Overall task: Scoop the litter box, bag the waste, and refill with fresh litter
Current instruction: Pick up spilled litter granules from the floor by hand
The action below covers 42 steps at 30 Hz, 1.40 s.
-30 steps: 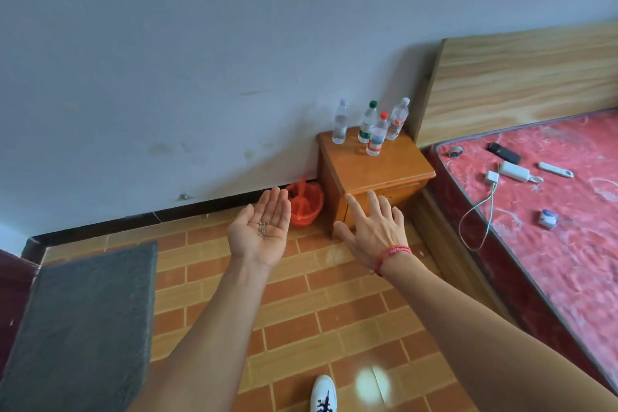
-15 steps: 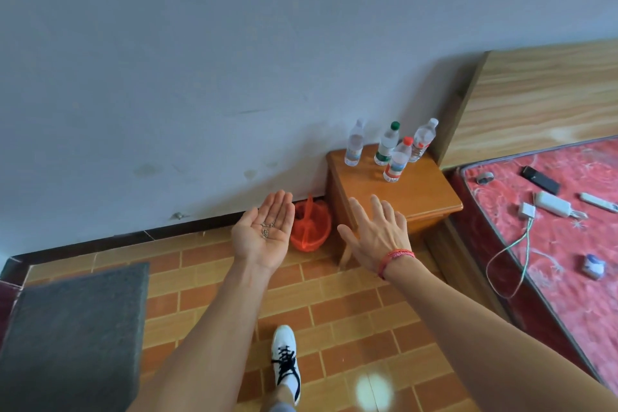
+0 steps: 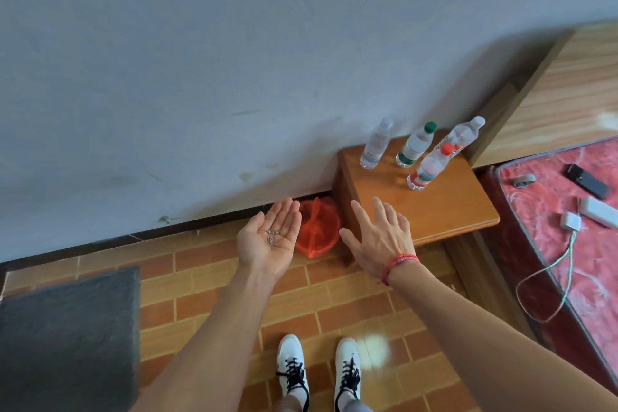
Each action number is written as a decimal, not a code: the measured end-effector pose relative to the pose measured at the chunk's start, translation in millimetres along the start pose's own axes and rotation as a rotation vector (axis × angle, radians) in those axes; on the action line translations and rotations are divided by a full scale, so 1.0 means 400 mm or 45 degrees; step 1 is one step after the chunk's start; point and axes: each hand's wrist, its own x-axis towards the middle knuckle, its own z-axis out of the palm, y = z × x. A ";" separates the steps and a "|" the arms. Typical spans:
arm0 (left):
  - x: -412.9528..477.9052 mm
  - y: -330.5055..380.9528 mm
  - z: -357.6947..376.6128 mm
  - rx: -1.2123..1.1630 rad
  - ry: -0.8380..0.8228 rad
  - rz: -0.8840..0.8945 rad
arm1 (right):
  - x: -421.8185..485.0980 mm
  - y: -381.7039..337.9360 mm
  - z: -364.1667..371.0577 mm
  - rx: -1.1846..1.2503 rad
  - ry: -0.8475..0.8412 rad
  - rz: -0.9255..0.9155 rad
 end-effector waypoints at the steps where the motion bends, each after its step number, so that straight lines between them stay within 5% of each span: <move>1: 0.021 -0.001 -0.003 0.001 0.013 0.003 | 0.020 0.000 0.012 0.006 -0.014 -0.009; 19: 0.651 -0.126 -0.274 0.150 0.396 0.005 | 0.418 0.056 0.525 0.020 -0.221 -0.156; 30: 1.058 -0.199 -0.533 0.252 0.515 -0.026 | 0.636 0.071 0.910 0.130 -0.335 -0.031; 42: 1.206 -0.252 -0.598 0.457 0.507 -0.118 | 0.695 0.093 1.022 0.091 -0.303 -0.030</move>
